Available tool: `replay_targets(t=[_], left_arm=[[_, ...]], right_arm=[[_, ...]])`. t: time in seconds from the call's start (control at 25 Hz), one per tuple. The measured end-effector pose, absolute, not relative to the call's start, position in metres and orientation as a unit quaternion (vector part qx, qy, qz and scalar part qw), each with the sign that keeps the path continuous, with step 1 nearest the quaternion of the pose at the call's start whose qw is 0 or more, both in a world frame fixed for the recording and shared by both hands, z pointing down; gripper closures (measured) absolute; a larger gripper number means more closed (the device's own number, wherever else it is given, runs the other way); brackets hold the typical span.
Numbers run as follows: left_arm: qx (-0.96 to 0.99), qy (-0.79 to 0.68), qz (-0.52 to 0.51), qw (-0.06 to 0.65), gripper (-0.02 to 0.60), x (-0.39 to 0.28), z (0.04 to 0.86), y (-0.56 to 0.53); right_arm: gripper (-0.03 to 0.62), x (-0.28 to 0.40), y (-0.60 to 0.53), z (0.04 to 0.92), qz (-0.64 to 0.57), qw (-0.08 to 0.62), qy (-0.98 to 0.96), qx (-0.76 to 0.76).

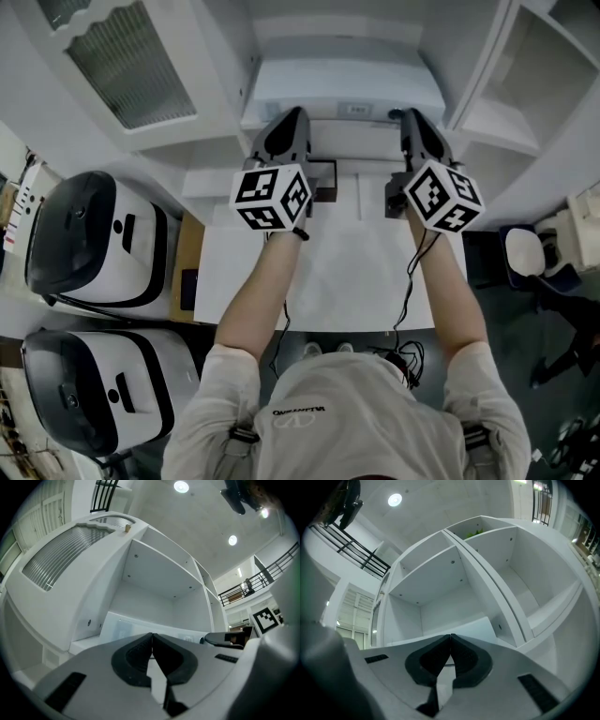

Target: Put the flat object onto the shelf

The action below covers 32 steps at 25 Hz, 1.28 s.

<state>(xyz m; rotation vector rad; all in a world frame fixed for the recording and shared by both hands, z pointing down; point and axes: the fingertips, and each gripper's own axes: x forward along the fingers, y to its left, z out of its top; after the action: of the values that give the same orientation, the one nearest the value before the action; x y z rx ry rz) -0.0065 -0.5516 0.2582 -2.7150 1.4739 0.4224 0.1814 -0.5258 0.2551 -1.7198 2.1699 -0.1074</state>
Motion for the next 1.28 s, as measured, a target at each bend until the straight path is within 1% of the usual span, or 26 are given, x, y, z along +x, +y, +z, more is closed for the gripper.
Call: replay_targets(t=[0.28,0.36,0.52,0.72,0.92,1.28], left_arm=[[-0.872,0.464,0.148,0.048,0.577,-0.026,0.261,-0.509],[-0.874,0.46,0.142,0.065,0.577,-0.036,0.269,-0.486],[-0.883,0.447,0.116,0.085,0.577,-0.044,0.295,-0.441],[-0.879,0.462,0.103,0.056,0.577,-0.059,0.34,-0.408],[-0.859,0.503,0.094,0.031,0.577,-0.086,0.379,-0.397],[-0.857,0.506,0.095,0.029,0.577,-0.087,0.379,-0.388]], right_arm=[[0.584,0.204,-0.472,0.266,-0.05,0.221,0.764,-0.605],[0.585,0.214,-0.446,0.275,-0.047,0.218,0.762,-0.608],[0.585,0.224,-0.403,0.305,-0.041,0.188,0.764,-0.616],[0.585,0.236,-0.365,0.346,-0.058,0.154,0.753,-0.636],[0.585,0.247,-0.341,0.369,-0.082,0.15,0.74,-0.65],[0.585,0.247,-0.324,0.374,-0.08,0.148,0.739,-0.652]])
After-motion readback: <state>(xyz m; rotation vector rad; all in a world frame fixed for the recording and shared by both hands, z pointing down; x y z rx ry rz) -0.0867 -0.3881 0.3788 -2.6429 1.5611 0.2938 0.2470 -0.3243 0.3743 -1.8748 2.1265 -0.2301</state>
